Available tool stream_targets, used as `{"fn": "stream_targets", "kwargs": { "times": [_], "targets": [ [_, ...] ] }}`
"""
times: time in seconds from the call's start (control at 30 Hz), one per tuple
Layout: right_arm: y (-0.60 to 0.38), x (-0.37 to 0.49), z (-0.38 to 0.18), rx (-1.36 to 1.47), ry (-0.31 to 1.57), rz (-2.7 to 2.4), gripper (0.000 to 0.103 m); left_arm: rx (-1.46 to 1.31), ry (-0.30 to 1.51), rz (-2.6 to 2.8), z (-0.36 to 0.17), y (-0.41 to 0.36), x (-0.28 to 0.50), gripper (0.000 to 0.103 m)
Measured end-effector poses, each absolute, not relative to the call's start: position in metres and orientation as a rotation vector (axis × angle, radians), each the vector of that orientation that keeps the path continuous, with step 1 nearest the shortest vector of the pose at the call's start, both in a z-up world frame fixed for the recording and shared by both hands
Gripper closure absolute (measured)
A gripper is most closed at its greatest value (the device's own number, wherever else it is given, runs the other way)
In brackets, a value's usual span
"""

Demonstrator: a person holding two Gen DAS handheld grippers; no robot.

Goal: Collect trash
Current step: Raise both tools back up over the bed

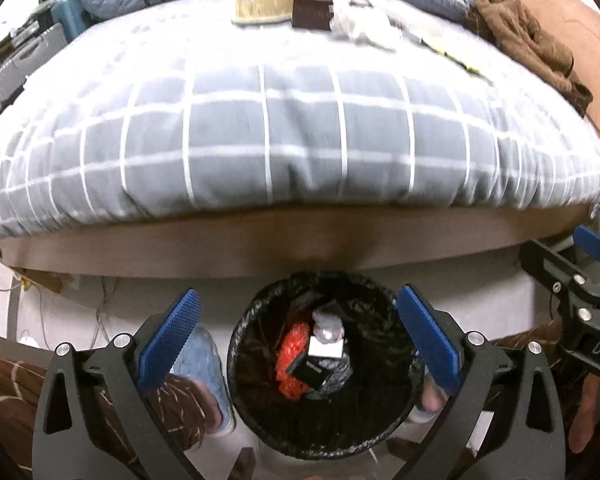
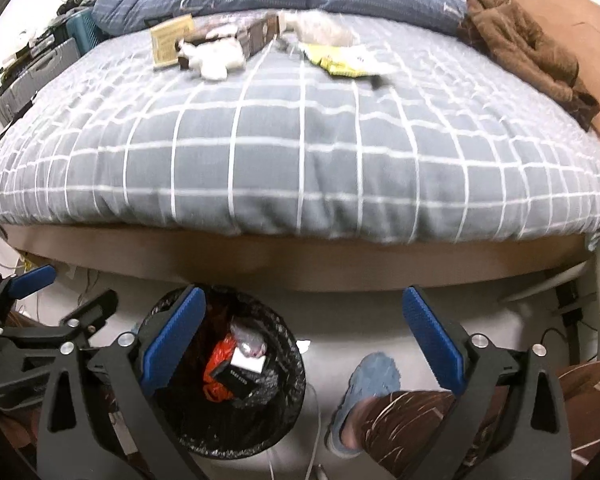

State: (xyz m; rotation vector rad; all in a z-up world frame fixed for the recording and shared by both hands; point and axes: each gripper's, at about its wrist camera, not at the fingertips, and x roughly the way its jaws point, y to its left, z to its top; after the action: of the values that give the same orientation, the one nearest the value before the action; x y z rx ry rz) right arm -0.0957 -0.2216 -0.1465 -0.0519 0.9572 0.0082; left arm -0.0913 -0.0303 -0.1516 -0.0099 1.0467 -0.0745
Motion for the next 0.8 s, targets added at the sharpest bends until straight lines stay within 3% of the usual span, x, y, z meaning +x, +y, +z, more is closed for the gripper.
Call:
{"fn": "stream_targets", "kwargs": {
  "times": [0.47,0.8],
  "targets": [
    [-0.230,-0.064,-0.094,-0.061,0.790,0.021,0.008,-0.028,0.905,-0.053,-0.085,-0.022,-0.048,0.006],
    [-0.208,-0.020,-0.081,-0.081,0.751,0.071,0.008,-0.036,0.877,-0.015,-0.079,-0.005,0.006,0.006]
  ]
}}
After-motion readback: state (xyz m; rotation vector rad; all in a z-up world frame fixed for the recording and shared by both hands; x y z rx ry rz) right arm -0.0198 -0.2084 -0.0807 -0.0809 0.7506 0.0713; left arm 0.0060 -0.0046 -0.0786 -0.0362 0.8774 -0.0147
